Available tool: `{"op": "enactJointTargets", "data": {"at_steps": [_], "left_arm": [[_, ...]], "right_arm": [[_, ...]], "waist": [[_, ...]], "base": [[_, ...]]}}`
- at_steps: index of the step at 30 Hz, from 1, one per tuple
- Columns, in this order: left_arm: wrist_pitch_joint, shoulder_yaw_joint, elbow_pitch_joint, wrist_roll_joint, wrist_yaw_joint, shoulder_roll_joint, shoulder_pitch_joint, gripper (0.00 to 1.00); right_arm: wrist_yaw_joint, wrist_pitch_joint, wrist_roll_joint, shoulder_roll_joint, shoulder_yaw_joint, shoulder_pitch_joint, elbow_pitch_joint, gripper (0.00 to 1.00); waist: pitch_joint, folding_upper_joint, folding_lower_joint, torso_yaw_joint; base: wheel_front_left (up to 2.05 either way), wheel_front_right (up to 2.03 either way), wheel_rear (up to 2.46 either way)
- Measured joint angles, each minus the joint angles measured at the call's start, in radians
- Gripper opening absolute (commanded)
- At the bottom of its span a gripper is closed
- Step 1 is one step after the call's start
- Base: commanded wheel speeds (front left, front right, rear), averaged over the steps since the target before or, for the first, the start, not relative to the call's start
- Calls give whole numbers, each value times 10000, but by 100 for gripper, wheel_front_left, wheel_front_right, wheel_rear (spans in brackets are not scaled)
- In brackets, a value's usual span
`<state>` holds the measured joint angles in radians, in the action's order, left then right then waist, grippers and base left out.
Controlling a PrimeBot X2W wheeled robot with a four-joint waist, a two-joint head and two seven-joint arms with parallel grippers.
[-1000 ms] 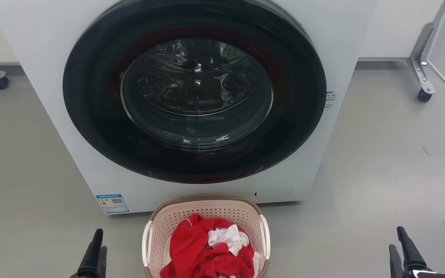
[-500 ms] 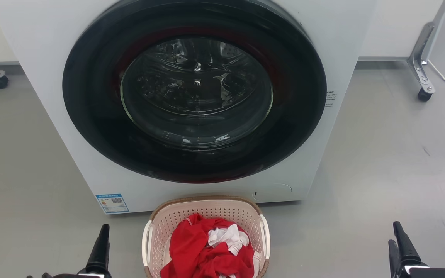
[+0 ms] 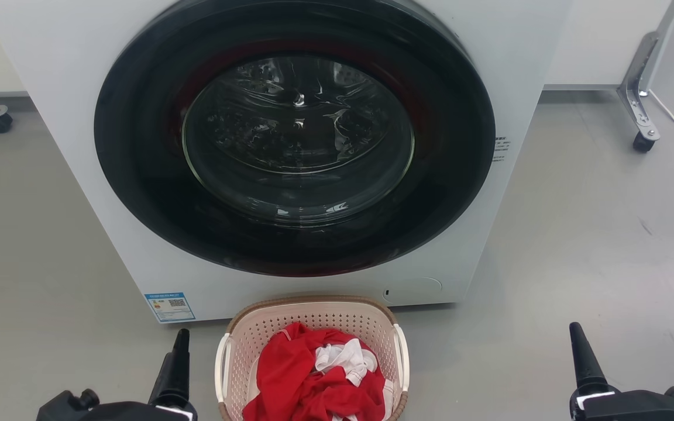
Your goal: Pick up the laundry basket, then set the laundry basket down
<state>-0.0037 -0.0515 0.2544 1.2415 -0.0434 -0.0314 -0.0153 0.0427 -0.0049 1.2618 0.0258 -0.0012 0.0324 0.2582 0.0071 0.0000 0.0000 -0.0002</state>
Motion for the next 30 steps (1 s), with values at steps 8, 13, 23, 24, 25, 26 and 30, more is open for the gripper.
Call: {"op": "enactJointTargets", "data": {"at_steps": [8, 13, 23, 24, 25, 26, 30], "left_arm": [[-311, -477, -161, -1747, 199, -178, -4, 100], [-512, -744, -334, -2813, 353, -267, -3, 100], [-882, -1243, -616, -5068, 625, -328, 12, 100], [-955, -1264, -646, -5227, 648, -330, 12, 100], [-965, -1283, -673, -5379, 702, -330, 13, 100], [-1005, -1298, -688, -5595, 704, -330, 18, 100], [-1166, -1392, -794, -6238, 794, -328, 29, 100]], "right_arm": [[-184, -320, -1755, 128, 552, 0, -242, 100], [-345, -502, -2832, 247, 943, 0, -303, 100], [-616, -897, -4780, 297, 1503, -5, -617, 100], [-619, -938, -4964, 297, 1542, -11, -637, 100], [-660, -951, -5145, 301, 1580, -12, -663, 100], [-696, -995, -5285, 303, 1626, -13, -685, 100], [-792, -1131, -5927, 314, 1762, -21, -865, 100]], "waist": [[-9, 0, 0, 9], [-19, 0, 0, 20], [-34, 0, 0, 34], [-35, 0, 0, 34], [-36, 0, 0, 35], [-36, 0, 0, 35], [-33, 0, 0, 39]], "base": [[0, 0, 0], [0, 0, 0], [0, 0, 0], [0, 0, 0], [0, 0, 0], [0, 0, 0], [0, 0, 0]]}}
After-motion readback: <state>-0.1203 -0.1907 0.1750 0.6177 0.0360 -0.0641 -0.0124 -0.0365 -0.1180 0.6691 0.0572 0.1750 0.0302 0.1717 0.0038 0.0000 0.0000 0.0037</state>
